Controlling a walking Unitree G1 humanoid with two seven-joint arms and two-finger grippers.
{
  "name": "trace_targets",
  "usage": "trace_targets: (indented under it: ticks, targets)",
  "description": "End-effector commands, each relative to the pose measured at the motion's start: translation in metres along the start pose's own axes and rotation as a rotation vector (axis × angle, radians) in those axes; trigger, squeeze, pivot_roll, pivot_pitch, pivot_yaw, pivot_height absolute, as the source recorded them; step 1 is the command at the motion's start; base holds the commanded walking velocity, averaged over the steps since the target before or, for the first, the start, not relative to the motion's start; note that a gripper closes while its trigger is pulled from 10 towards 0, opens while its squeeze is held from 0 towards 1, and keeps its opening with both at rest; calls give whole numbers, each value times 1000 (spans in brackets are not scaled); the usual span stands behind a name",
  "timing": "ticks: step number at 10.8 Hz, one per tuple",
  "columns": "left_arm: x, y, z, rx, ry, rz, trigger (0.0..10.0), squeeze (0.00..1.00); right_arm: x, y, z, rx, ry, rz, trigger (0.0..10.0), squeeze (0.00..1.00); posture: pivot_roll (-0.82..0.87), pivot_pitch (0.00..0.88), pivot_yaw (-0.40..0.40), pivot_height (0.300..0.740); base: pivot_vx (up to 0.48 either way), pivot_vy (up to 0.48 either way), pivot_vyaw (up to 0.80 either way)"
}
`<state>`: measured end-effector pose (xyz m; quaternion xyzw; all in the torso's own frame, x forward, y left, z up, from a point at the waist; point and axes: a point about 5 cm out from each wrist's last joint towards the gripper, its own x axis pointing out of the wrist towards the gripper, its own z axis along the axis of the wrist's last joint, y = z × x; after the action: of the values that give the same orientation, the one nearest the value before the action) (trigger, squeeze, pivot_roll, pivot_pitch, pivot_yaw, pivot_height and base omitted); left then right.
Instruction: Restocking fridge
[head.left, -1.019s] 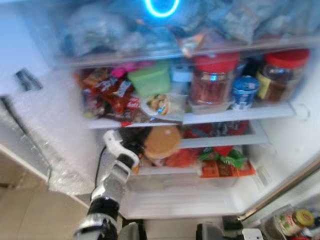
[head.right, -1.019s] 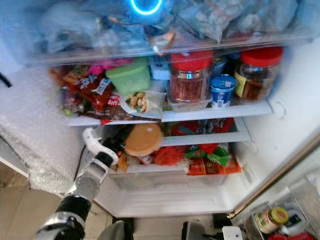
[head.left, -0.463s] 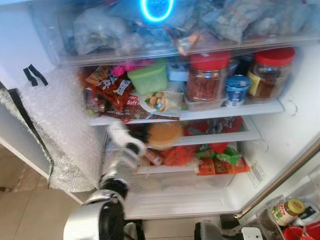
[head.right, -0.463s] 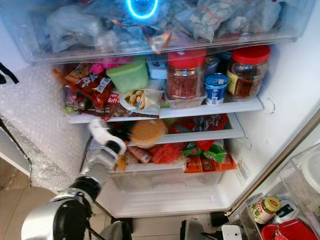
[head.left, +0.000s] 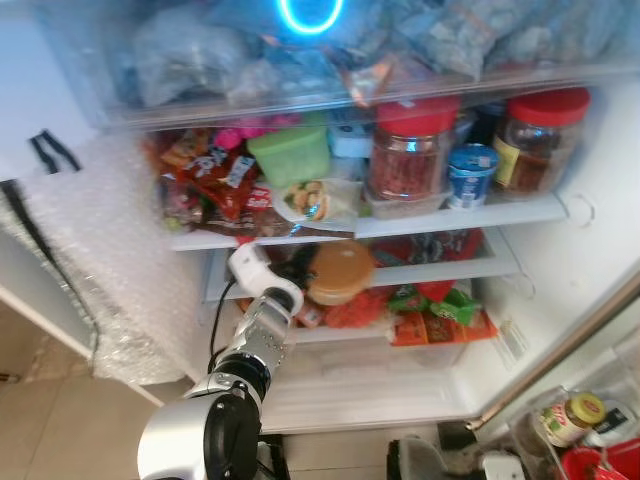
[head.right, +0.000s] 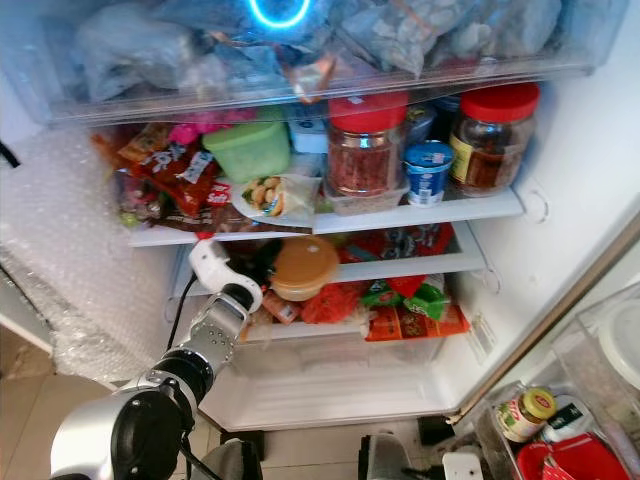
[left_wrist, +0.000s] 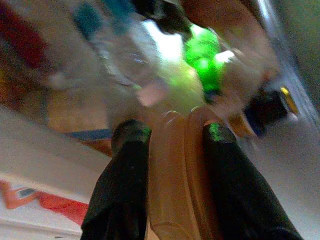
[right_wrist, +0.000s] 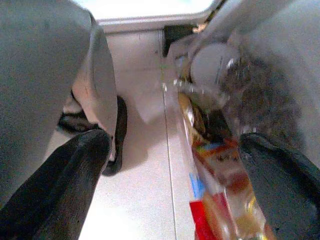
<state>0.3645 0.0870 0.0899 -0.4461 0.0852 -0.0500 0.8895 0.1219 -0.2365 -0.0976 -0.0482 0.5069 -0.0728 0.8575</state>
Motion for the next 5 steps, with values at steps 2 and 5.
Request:
trace_targets:
  ticks: [2, 5]
  targets:
    - [4, 0, 19, -38, -102, 56, 10000, 0, -2, 5, -9, 12, 9, 15, 10000, 0, -192, 122, 97, 650, 0, 0, 0]
    - [6, -3, 23, -91, -144, 89, 10000, 314, -3, 4, -11, 6, 8, 14, 10000, 0, -196, 129, 94, 650, 0, 0, 0]
